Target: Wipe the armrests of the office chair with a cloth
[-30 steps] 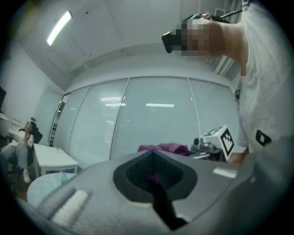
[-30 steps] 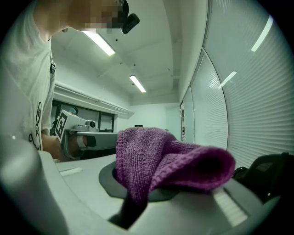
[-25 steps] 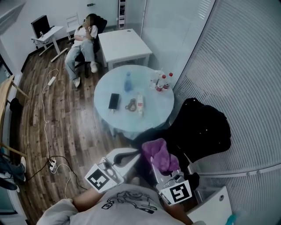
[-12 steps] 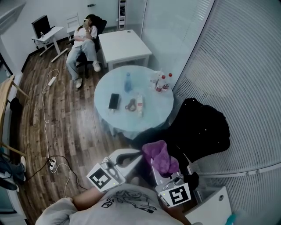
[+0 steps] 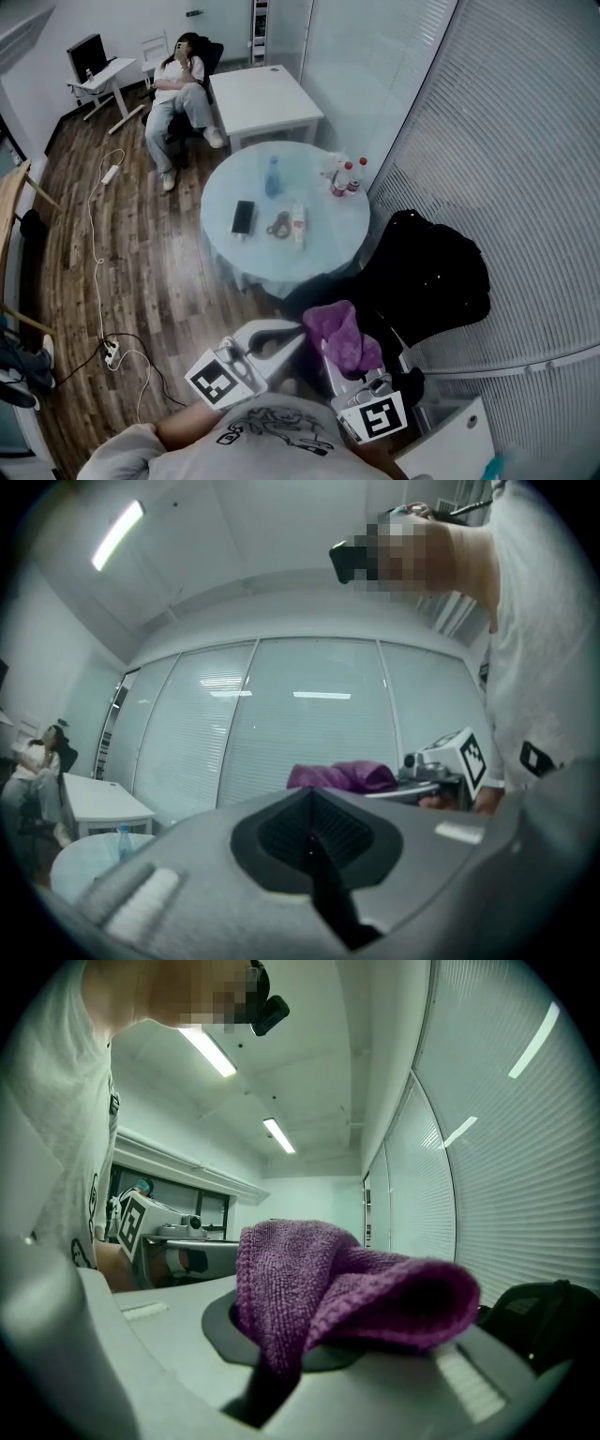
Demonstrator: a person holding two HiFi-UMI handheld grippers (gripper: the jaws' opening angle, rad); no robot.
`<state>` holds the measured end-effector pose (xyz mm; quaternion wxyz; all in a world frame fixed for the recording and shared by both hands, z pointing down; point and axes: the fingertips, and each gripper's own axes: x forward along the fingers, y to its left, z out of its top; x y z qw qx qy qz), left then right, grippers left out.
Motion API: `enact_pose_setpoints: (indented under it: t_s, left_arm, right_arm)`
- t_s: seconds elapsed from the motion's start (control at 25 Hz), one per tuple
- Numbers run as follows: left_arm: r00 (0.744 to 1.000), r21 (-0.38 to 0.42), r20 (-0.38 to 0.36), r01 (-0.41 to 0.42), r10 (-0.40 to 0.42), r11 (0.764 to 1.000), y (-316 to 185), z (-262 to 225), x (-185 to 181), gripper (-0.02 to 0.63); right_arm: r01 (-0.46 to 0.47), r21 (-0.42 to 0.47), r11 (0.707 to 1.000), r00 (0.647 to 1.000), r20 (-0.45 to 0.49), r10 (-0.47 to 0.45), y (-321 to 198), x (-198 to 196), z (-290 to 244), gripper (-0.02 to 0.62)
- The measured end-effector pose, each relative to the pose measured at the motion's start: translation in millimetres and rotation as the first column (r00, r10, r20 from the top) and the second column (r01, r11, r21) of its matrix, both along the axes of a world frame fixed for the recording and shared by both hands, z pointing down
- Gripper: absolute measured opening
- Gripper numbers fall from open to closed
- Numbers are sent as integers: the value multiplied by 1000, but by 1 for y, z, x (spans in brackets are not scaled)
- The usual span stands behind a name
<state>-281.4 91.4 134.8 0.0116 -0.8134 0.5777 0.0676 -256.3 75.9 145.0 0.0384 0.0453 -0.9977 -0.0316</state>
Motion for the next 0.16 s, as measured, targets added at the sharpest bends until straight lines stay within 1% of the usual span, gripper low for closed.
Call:
enact_pose_setpoints:
  t_s: [0.16]
  left_arm:
    - [1000, -5, 3, 2, -2, 1000, 2, 1, 2, 2]
  right_arm:
    - [-1, 1, 1000, 1000, 0, 1, 3, 2, 0, 31]
